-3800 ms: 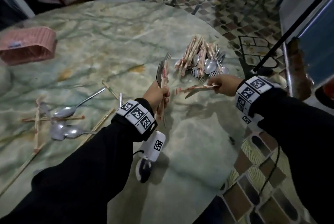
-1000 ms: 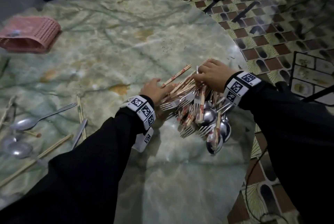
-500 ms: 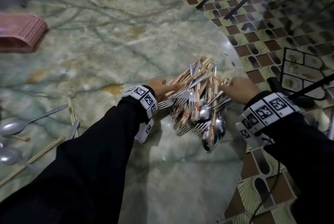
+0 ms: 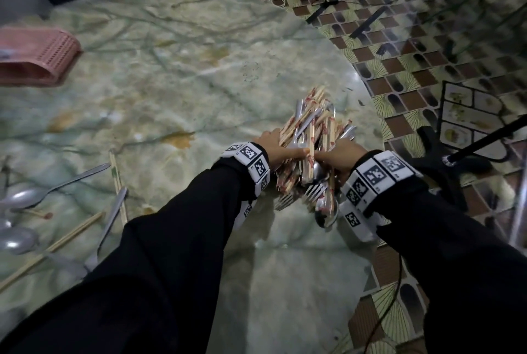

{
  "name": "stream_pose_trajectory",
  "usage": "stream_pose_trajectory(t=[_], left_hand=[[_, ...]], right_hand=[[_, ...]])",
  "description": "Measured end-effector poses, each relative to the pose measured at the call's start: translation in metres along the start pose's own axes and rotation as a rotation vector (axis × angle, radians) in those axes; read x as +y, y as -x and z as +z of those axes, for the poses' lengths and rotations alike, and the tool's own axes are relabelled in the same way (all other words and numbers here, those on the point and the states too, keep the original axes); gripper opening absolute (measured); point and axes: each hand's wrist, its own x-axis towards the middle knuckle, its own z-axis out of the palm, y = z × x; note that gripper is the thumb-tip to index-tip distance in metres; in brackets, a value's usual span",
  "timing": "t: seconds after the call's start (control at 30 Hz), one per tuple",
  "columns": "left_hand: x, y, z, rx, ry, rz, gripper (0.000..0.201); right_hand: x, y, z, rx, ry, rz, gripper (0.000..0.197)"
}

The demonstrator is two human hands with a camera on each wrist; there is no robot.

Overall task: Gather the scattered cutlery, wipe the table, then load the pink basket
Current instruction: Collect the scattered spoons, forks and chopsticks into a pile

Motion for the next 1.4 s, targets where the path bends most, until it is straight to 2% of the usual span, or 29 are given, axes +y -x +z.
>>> stream_pose_trajectory(t=[0.1, 0.13, 0.3, 0.43, 0.6, 0.73, 0.87, 0.97, 1.2, 1.4], left_hand=[[0.000, 0.011, -0.006, 0.020, 0.059, 0.031, 0.064], [-0.002, 0.011, -0.007, 0.045, 0.066, 0.054, 0.056], [-0.003, 0.038, -0.012, 0.107, 0.110, 0.138, 0.048], [-0.011, 0.073, -0.017, 0.209, 0.146, 0.155, 0.042], [-0.039, 0.128, -0.045, 0.314, 0.243, 0.153, 0.035], [-0.090, 0.180, -0.074, 0.472, 0.375, 0.118, 0.028], [-0.157, 0.230, -0.086, 0.581, 0.360, 0.001, 0.026], [-0.207, 0.258, -0.081, 0.589, 0.347, -0.083, 0.025], [-0.283, 0.296, -0.043, 0.466, 0.268, -0.115, 0.028], [-0.310, 0.302, -0.005, 0.351, 0.188, -0.075, 0.033]], right_hand=[[0.001, 0.009, 0.002, 0.049, 0.125, 0.002, 0.054], [0.000, 0.012, 0.003, 0.065, 0.156, -0.003, 0.056], [0.005, 0.019, 0.007, 0.121, 0.188, 0.037, 0.056], [-0.003, 0.037, 0.003, 0.254, 0.390, 0.011, 0.054], [-0.039, 0.075, 0.008, 0.354, 0.482, -0.153, 0.049], [-0.081, 0.112, 0.041, 0.371, 0.482, -0.412, 0.048], [-0.119, 0.140, 0.093, 0.284, 0.476, -0.623, 0.046], [-0.142, 0.154, 0.138, 0.181, 0.524, -0.703, 0.043], [-0.176, 0.178, 0.232, -0.049, 0.593, -0.775, 0.039], [-0.178, 0.192, 0.287, -0.126, 0.650, -0.758, 0.038]])
